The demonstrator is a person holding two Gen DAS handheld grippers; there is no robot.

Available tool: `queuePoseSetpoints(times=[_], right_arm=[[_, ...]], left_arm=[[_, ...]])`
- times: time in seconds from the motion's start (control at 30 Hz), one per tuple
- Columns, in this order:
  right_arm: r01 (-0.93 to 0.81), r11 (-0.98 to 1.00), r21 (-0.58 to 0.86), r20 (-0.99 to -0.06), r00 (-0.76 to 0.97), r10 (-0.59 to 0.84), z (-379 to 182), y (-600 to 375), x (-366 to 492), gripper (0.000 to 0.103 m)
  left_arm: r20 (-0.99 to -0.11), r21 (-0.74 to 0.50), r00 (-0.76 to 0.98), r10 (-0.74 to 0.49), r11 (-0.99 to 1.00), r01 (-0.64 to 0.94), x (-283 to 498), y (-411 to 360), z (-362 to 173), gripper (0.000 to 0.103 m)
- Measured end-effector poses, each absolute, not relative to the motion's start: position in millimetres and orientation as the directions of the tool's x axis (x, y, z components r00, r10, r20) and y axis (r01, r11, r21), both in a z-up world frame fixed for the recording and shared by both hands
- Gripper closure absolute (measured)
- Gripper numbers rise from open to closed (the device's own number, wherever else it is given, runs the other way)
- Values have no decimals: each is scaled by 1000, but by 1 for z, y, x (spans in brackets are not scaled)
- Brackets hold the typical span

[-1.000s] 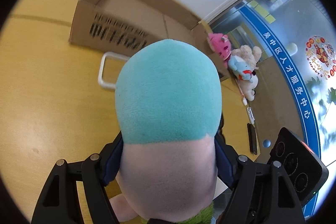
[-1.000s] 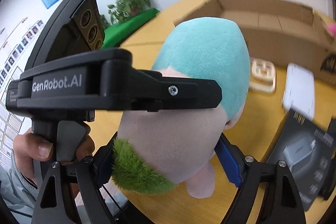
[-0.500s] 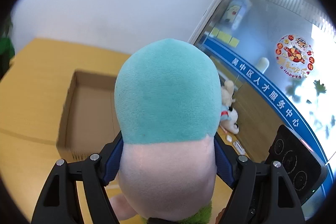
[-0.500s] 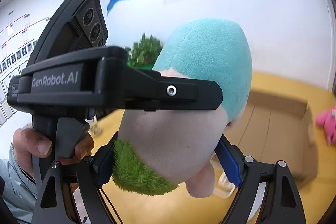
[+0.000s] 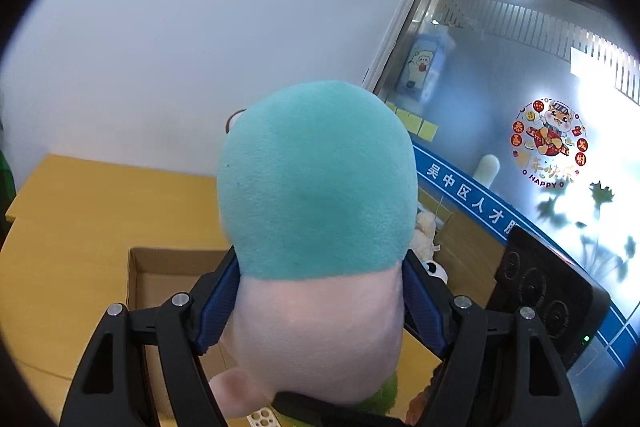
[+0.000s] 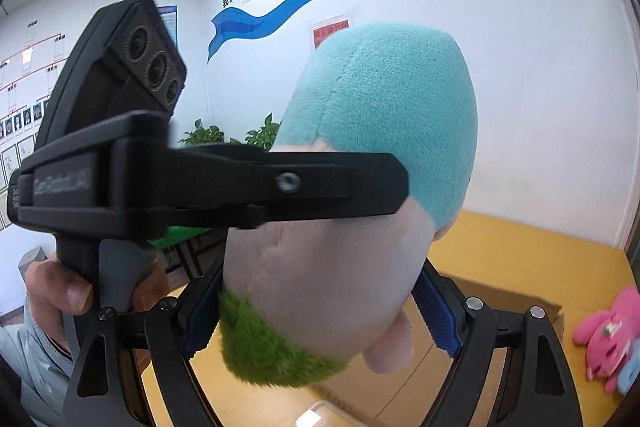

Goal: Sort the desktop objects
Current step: 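Carry the teal-and-pink plush with both grippers over the cardboard box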

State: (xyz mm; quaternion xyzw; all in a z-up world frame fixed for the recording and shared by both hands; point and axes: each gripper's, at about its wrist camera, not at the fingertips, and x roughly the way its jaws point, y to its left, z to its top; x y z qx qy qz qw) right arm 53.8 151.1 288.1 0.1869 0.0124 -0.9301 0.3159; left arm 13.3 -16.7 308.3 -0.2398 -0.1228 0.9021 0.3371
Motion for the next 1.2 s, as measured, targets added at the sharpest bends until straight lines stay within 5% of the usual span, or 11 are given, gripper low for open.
queuePoseSetpoints(times=[0.23,0.73,1.2], right_arm=[[583,-778,234,-359,-692,-626,267,166,-64,21],[481,-791,378,-535,-584,-611,129,165,-222,24],[364,-755,545,-715,-268,-645,-30,123,-323,24]], left_arm=[[-339,-372,-617,711,-703,-606,-23,-3,323,50],[-493,-498,-527,693,-721,-482,-168,-2,202,50],[-671,-593,-391,630,-773,-227,-235,-53,68,50]])
